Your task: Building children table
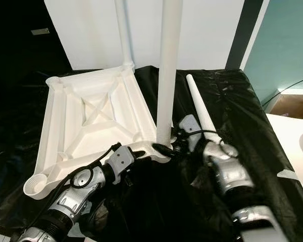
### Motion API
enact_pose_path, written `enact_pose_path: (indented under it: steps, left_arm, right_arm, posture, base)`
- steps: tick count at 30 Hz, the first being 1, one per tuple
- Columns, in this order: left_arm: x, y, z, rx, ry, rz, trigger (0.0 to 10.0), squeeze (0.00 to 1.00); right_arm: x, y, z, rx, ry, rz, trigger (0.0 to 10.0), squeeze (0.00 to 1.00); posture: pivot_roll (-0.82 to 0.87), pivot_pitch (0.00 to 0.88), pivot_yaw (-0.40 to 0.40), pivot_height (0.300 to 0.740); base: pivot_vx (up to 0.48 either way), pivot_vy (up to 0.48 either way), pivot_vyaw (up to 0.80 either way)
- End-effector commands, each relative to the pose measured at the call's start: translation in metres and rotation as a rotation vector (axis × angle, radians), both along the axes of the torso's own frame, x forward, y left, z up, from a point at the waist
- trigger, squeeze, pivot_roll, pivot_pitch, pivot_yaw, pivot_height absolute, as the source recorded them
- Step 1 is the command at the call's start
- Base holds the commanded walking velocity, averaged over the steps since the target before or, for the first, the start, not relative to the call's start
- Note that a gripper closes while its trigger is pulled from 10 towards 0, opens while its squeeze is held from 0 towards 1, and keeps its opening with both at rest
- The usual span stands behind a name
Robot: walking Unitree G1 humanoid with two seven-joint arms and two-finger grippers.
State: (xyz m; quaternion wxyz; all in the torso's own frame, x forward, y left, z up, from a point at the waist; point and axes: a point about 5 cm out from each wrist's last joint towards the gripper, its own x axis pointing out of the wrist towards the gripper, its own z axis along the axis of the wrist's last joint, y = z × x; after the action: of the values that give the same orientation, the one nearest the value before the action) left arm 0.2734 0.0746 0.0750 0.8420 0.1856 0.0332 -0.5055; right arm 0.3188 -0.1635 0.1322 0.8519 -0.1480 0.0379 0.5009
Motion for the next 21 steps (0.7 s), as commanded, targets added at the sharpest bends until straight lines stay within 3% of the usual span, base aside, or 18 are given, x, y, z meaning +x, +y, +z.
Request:
enact_pose_path:
  steps: [1, 11, 13, 14, 15, 17, 18, 19, 21]
  left_arm:
    - [-0.025, 0.009, -0.043, 0.146, 0.205, -0.102, 10.0, 0.0]
    - [-0.027, 0.01, -0.044, 0.147, 0.207, -0.1, 10.0, 0.0]
    - [-0.028, 0.009, -0.045, 0.145, 0.21, -0.102, 10.0, 0.0]
    - [-0.028, 0.009, -0.045, 0.145, 0.21, -0.102, 10.0, 0.0]
    - [-0.029, 0.009, -0.045, 0.144, 0.211, -0.102, 10.0, 0.0]
    - [-0.03, 0.01, -0.045, 0.143, 0.211, -0.1, 10.0, 0.0]
    - [-0.03, 0.01, -0.045, 0.143, 0.211, -0.1, 10.0, 0.0]
    - [-0.03, 0.011, -0.045, 0.143, 0.212, -0.098, 10.0, 0.0]
    - [-0.03, 0.012, -0.046, 0.148, 0.214, -0.098, 10.0, 0.0]
  right_arm:
    - [0.003, -0.01, 0.0, -0.038, 0.024, 0.007, 0.0, 0.0]
    - [0.009, -0.019, 0.004, -0.063, 0.037, 0.019, 0.0, 0.0]
    - [-0.002, -0.003, -0.001, 0.047, 0.009, 0.005, 0.0, 0.0]
    - [-0.002, -0.003, -0.001, 0.047, 0.009, 0.005, 0.0, 0.0]
    - [-0.003, 0.005, 0.0, 0.119, -0.034, -0.073, 0.0, 0.0]
    - [0.001, 0.008, 0.009, 0.299, -0.121, -0.402, 0.0, 0.0]
    - [0.001, 0.008, 0.009, 0.299, -0.121, -0.402, 0.0, 0.0]
    - [-0.003, 0.01, 0.011, 0.36, -0.14, -0.511, 0.0, 0.0]
    - [-0.011, 0.011, 0.009, 0.39, -0.138, -0.583, 0.0, 0.0]
  posture:
    - [0.06, 0.0, 0.026, 0.74]
    - [0.07, 0.0, 0.025, 0.74]
    - [0.07, 0.0, 0.022, 0.74]
    - [0.07, 0.0, 0.022, 0.74]
    - [0.07, 0.0, 0.02, 0.74]
    - [0.08, 0.0, 0.018, 0.74]
    - [0.08, 0.0, 0.018, 0.74]
    - [0.08, 0.0, 0.02, 0.74]
    - [0.08, 0.0, 0.02, 0.74]
  base:
    - [0.0, 0.0, 0.0]
    - [0.0, 0.0, 0.0]
    - [0.0, 0.0, 0.0]
    - [0.0, 0.0, 0.0]
    - [0.0, 0.0, 0.0]
    - [0.0, 0.0, 0.0]
    - [0.0, 0.0, 0.0]
    - [0.0, 0.0, 0.0]
    - [0.0, 0.0, 0.0]
